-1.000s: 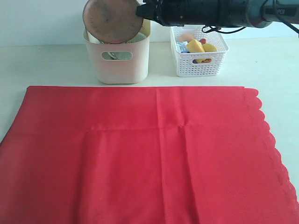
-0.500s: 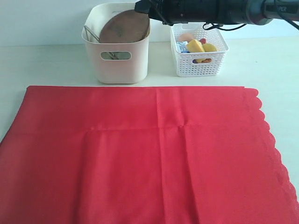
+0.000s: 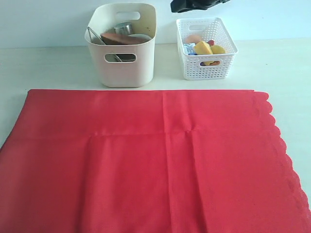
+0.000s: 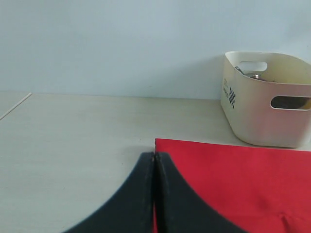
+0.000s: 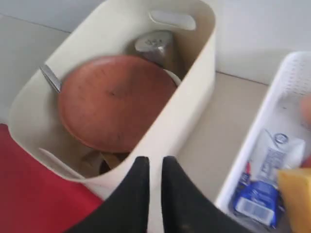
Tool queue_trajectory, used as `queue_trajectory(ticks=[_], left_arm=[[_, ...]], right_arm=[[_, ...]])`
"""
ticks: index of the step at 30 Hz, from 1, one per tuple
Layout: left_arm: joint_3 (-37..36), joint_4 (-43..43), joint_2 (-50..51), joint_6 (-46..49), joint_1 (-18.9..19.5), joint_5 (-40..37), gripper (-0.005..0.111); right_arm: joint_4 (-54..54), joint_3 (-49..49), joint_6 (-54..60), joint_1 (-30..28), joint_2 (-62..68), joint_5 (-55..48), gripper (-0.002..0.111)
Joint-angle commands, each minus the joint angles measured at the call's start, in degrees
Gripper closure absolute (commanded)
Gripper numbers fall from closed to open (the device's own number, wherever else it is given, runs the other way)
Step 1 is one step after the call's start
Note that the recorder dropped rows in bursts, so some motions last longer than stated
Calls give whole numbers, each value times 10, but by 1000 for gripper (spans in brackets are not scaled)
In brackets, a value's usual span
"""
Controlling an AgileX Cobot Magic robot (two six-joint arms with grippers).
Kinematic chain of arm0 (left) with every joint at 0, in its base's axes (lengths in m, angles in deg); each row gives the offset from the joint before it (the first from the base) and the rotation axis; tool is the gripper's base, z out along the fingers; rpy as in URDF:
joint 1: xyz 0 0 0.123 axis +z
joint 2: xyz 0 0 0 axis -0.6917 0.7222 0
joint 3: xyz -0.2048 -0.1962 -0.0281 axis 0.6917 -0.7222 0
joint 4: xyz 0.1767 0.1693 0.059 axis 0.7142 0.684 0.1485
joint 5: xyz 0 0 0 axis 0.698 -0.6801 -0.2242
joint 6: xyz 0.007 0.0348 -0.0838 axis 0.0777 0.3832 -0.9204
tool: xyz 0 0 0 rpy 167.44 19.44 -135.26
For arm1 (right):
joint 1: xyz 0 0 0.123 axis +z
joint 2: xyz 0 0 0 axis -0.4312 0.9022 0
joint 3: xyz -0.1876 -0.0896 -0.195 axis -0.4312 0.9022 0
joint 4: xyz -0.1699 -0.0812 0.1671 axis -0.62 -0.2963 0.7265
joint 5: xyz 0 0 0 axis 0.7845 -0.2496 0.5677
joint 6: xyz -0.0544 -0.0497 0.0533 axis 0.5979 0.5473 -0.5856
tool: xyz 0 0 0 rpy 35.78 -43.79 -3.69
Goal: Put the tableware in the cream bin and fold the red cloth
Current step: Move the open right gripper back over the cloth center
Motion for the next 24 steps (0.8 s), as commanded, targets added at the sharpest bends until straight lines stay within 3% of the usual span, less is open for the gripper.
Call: queue_trajectory(ticks=[1,7,11,14,17,21,24], left_arm=[[0,0,-3,0,-3,-2,104],[0,0,-3,0,-3,-2,104],[0,0,-3,0,-3,-2,104],[0,0,-3,0,-3,-2,104],[0,0,-3,0,-3,-2,104],[0,-20,-3,-36,-3,62,104],[0,-33,-3,-129,-3,80,104]], right_arm=[[-114,53,-74,-2,-71,-7,108],[-112,188,-76,-2,-160,47,108],[-62,321,-43,1,-219,135,108],[104,473,102,6,-279,242,108],[258,558,263,32,-295,276,108],[517,624,554,127,-257,275,108],[538,630,588,157,-225,274,108]])
